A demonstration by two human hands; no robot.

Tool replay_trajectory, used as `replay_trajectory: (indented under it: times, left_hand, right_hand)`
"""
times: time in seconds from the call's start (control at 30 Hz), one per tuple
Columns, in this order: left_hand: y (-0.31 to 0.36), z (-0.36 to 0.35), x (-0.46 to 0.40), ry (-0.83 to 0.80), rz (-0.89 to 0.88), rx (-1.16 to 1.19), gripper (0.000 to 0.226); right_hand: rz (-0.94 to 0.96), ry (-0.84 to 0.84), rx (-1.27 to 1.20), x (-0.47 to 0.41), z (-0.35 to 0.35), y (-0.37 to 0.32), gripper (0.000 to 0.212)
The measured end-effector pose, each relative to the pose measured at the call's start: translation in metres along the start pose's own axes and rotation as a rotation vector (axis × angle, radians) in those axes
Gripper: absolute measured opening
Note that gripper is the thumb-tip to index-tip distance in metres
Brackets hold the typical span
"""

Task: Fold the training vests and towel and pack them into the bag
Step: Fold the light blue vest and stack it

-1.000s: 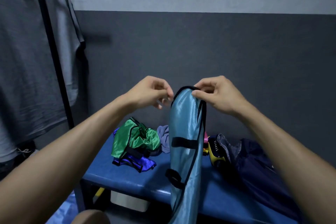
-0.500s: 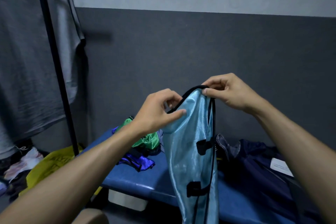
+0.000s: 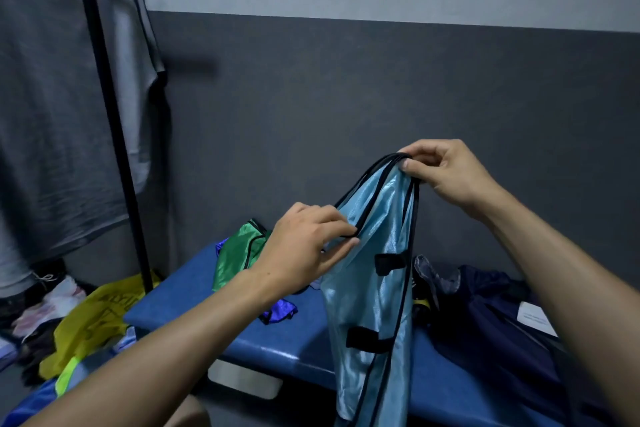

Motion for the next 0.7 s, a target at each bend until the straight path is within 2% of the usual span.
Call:
replay_trajectory:
  times: [0.13, 0.5, 0.6, 0.7]
  left_hand:
    - [0.001, 0.001, 0.0, -0.014, -0.005, -0.056, 0.021]
    - [-0.005, -0.002, -0.001, -0.028, -0.009, -0.306, 0.043]
    - [-0.009, 0.001, -0.007, -0.035, 0.01, -0.288, 0.043]
    - [-0.015, 0.006, -0.014, -0.078, 0.057, -0.167, 0.034]
  right_hand:
    - [-0.006, 0.014, -0.027, 0.001, -0.002, 0.004, 0.012]
    - [-0.008, 0.059, -0.038, 0.003, 0.001, 0.012, 0.013]
    - [-0.012, 0.071, -0.057, 0.006, 0.003, 0.015, 0.012]
    - [-0.019, 0.078, -0.065, 0.011, 0.005, 0.02, 0.012]
Point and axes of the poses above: each hand's wrist, its own x-axis away from the middle knuckle, its own z-axis out of the back of the hand, y = z × x, the point moved 1 cm from there along -x, towards the middle knuckle, and after that the axes turned 15 degrees about z, right-handed, at the moved point
